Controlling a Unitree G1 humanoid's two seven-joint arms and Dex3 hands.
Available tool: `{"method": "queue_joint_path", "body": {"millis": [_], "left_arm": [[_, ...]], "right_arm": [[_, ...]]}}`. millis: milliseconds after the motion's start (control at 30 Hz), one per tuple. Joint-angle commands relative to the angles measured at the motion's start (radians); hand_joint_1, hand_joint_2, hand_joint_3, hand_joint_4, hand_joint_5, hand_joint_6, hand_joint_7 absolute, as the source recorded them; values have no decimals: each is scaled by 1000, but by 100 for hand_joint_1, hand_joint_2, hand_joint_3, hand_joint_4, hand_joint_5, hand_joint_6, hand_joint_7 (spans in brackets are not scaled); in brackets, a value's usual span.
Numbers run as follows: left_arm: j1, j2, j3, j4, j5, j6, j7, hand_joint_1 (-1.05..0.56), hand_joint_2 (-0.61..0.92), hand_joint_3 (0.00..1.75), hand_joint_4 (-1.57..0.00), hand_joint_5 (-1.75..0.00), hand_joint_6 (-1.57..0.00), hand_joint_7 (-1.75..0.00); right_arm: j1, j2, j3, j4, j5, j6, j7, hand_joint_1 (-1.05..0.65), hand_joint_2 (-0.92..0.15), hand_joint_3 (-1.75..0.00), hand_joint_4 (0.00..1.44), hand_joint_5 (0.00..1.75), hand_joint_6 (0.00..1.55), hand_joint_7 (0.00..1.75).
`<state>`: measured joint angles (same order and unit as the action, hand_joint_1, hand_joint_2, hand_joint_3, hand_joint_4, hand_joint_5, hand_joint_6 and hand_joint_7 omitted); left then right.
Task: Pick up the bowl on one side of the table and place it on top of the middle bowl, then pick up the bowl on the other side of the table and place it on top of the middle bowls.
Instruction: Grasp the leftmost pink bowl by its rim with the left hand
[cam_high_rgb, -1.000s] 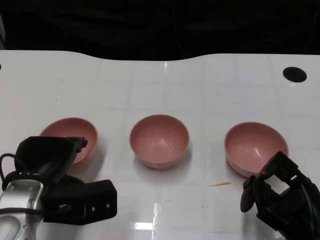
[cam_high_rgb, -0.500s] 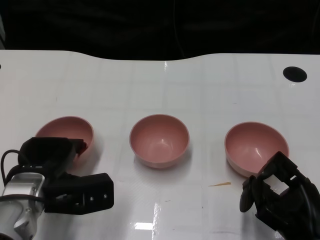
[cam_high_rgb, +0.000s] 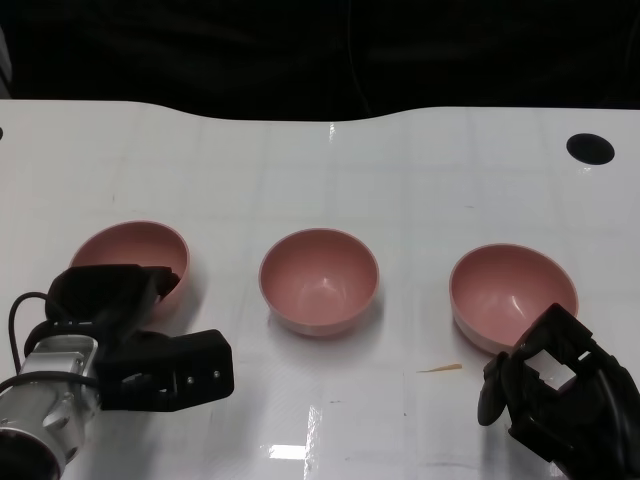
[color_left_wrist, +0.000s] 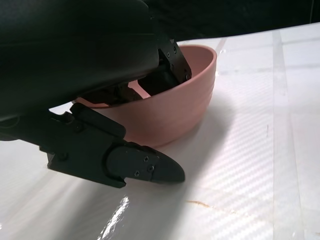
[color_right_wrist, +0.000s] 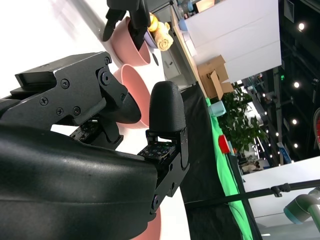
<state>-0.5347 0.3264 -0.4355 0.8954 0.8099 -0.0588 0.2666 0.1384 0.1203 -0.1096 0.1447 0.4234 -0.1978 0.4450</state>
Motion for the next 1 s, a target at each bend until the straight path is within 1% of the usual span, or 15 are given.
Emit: {"method": "queue_joint_path", "body": {"millis": [33,67,100,133,167,200,233,267,367,500,667,767,800,967,1000], "left_arm": [[-2,-10,9,50,-42,-42,57,-17,92,16,-103,-36,-104,-10],[-4,-12,10,58,-50,-50,69,-14,92,13,-93,-91,-117,-12],[-4,-14,10,65,-57,-62,85,-13,92,12,-86,-118,-121,-15],[-4,-14,9,71,-61,-70,97,-10,92,12,-78,-146,-106,-60],[-4,-14,7,73,-65,-78,108,-9,92,12,-73,-163,-79,-118],[-2,-12,4,73,-67,-82,119,-8,92,12,-72,-169,-67,-143],[-1,-10,2,71,-69,-88,128,-7,92,14,-70,-172,-56,-161],[0,-8,0,70,-70,-93,134,-6,92,14,-69,-173,-52,-168],[3,-3,-3,63,-75,-99,141,-5,92,15,-68,-174,-48,-174],[9,5,-4,43,-73,-103,156,-5,92,15,-68,-175,-47,-173],[30,22,15,-27,-85,-110,152,-4,92,14,-68,-175,-49,-170],[40,42,28,-97,-90,-118,137,-3,92,15,-66,-175,-50,-170],[43,49,33,-120,-93,-123,132,-3,92,14,-66,-175,-53,-167],[69,75,59,-277,-109,-87,58,-3,92,16,-64,-175,-54,-161],[73,83,65,-314,-112,-87,39,-3,92,16,-64,-171,-56,-153]], "right_arm": [[-1,-6,-6,3,-6,-29,-3,2,-71,-117,85,175,54,175],[-2,-5,-7,5,-5,-30,-1,2,-71,-117,85,175,53,175],[-1,-3,-7,4,-5,-29,-5,2,-71,-117,85,175,53,175],[-1,-1,-6,3,-5,-27,-9,2,-70,-117,85,175,53,175],[-1,-1,-6,3,-3,-26,-7,1,-70,-117,85,175,54,175],[-1,-1,-6,6,-5,-33,-5,1,-70,-117,85,175,54,175],[-2,-1,-6,9,-7,-40,-3,2,-71,-117,85,175,54,175],[-3,-1,-6,12,-8,-45,-2,2,-71,-117,85,175,53,175],[-2,-2,-5,13,-8,-46,-3,2,-71,-117,86,175,53,175],[1,-1,-3,5,-7,-35,-12,2,-71,-117,86,175,54,175],[3,-2,2,1,-12,-31,-21,2,-70,-117,87,175,55,175],[0,-6,2,8,-1,-34,-8,1,-70,-118,86,175,54,175],[-1,-7,2,9,-2,-37,-7,1,-70,-118,86,175,54,175],[-3,-4,0,8,12,-23,-4,2,-71,-119,86,175,54,175],[-3,-5,1,9,9,-25,-4,2,-71,-119,86,175,54,175]]}}
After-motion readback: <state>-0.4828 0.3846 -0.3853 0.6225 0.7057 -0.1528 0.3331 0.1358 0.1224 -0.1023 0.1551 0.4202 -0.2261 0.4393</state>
